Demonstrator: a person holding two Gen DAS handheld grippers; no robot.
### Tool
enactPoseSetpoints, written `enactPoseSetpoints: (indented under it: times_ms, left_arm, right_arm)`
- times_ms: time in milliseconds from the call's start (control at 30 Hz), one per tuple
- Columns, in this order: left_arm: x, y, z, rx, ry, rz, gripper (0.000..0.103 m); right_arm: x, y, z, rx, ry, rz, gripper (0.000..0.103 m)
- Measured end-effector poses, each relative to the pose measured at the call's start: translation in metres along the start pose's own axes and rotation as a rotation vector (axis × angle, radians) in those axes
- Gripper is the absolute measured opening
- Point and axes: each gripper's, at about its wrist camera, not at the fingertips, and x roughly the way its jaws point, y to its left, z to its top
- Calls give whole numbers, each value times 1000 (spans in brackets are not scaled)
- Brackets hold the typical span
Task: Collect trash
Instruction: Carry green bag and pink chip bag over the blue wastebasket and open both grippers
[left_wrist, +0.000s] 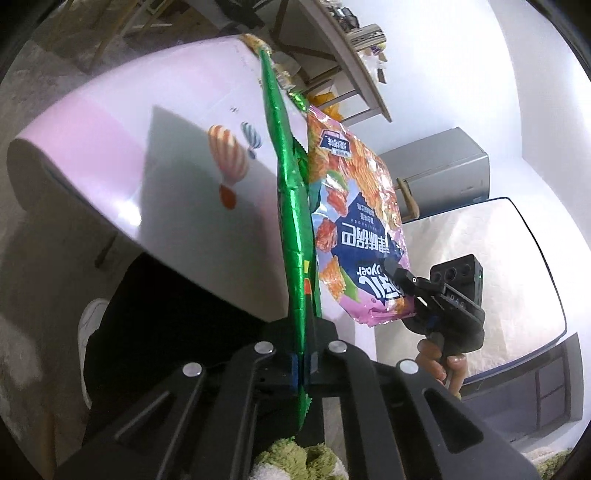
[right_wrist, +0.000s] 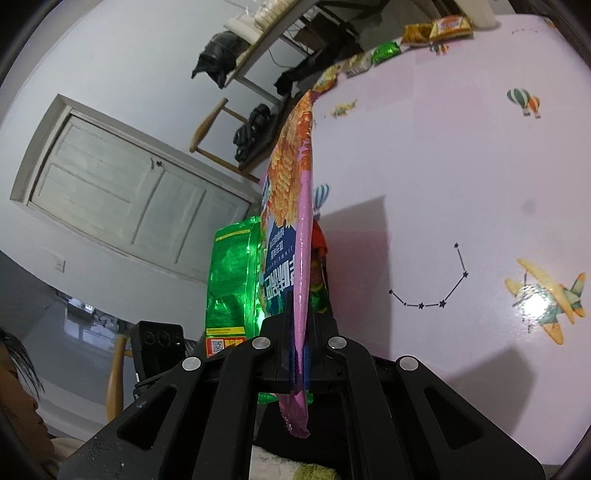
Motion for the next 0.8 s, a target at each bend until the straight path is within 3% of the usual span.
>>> enactPoseSetpoints:
  times_ms: [467,800]
  left_arm:
    - [13,-11,2,42,-5,-3,1]
    - [24,-16,10,67,-25,5,1]
  right_arm:
    - [-56,-7,-7,17,-131,40,1]
    - [-65,-7,-4,38,-184,48,1]
